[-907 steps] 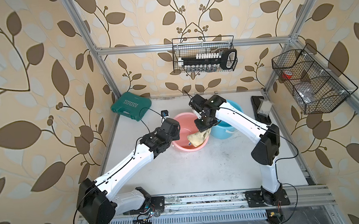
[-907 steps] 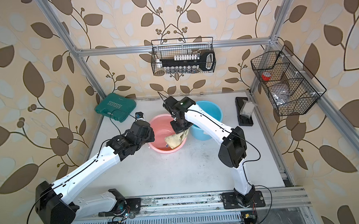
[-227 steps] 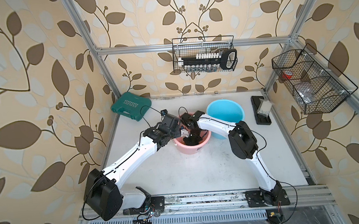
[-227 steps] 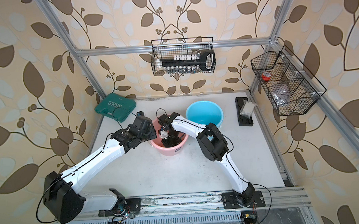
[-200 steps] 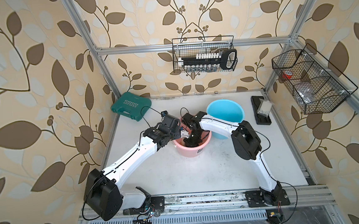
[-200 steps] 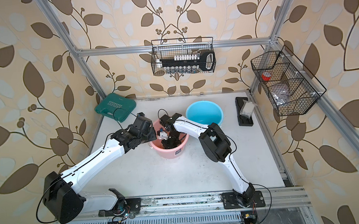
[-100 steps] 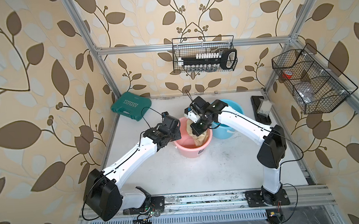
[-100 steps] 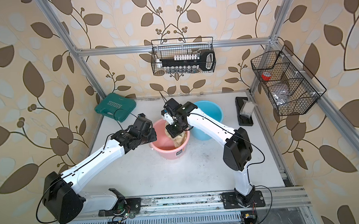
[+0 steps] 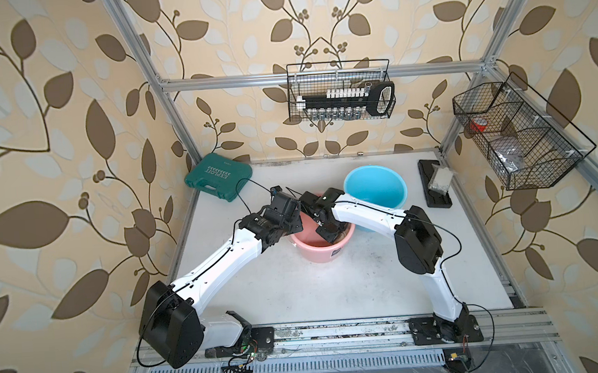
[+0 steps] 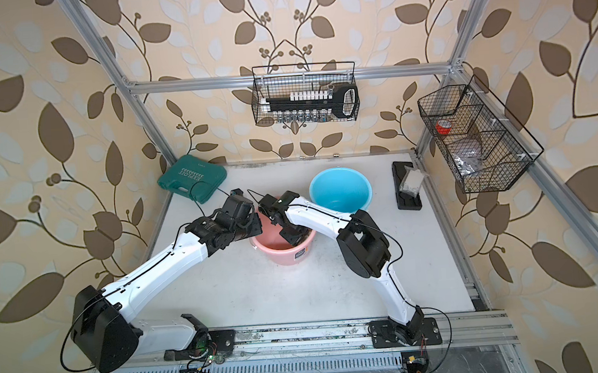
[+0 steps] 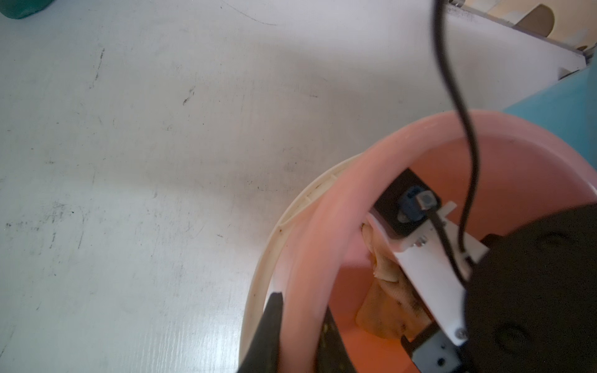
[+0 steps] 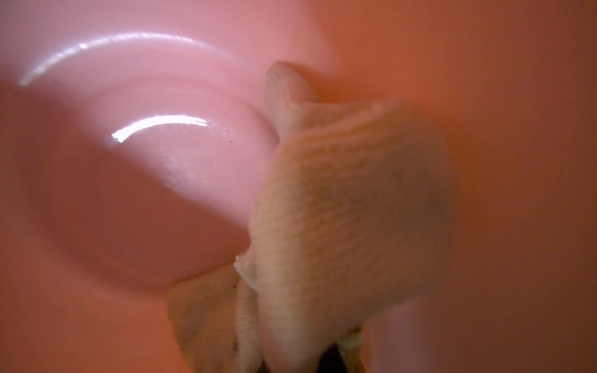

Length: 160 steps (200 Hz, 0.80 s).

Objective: Wipe the inside of the bucket with a cloth
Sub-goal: Wipe the dirt from the inside of the bucket.

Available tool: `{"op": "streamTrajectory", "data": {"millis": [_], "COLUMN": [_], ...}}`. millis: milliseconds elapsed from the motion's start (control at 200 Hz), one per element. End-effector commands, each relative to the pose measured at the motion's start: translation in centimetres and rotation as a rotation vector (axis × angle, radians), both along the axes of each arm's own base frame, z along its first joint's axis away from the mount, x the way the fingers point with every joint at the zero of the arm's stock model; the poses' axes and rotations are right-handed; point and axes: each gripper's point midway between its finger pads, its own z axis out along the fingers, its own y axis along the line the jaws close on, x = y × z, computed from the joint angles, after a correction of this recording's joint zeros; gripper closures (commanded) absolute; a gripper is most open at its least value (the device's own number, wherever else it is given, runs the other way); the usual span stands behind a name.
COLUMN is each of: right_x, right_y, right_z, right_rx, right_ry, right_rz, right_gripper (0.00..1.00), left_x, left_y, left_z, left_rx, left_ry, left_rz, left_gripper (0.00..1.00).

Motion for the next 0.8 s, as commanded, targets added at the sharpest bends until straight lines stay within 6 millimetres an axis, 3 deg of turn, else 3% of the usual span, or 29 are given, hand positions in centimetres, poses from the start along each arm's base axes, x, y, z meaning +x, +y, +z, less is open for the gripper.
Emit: {"op": "streamTrajectory", "data": {"millis": [0, 170, 300, 385, 575, 795], "right_x": [1.7, 1.3, -0.7, -2.3, -5.5, -6.9], "right_y": [-1.7, -1.2, 0.3, 1.8, 6.8, 12.3], "right_z": [-1.1, -4.8, -7.6, -8.4, -7.4, -3.1], "right_rx": [-0.047, -0.054, -0.022, 0.033, 0.253, 0.547], "right_ry": [-0.014, 0.101, 0.236, 0.313, 0.486, 0.606], "right_rz": [-0.116, -0.185, -0.198, -0.176, -0.105, -0.071], "right_gripper": [1.00, 1.00, 1.00, 1.00, 1.00, 1.00], "left_x": [-0.5, -0.4, -0.2, -0.2, 0.0, 0.0], "left_y": [0.5, 0.2, 0.1, 0.2, 0.3, 0.3], "left_z": [0.3, 0.0, 0.2, 0.5, 0.8, 1.0], "left_rx": [0.008, 0.000, 0.003, 0.012, 0.015, 0.015], "left_ry": [-0.009, 0.000, -0.005, -0.009, -0.013, -0.011], "left_rz": [-0.011, -0.016, -0.018, -0.020, -0.019, -0.014], "left_gripper": [1.00, 1.00, 1.00, 1.00, 1.00, 1.00]}}
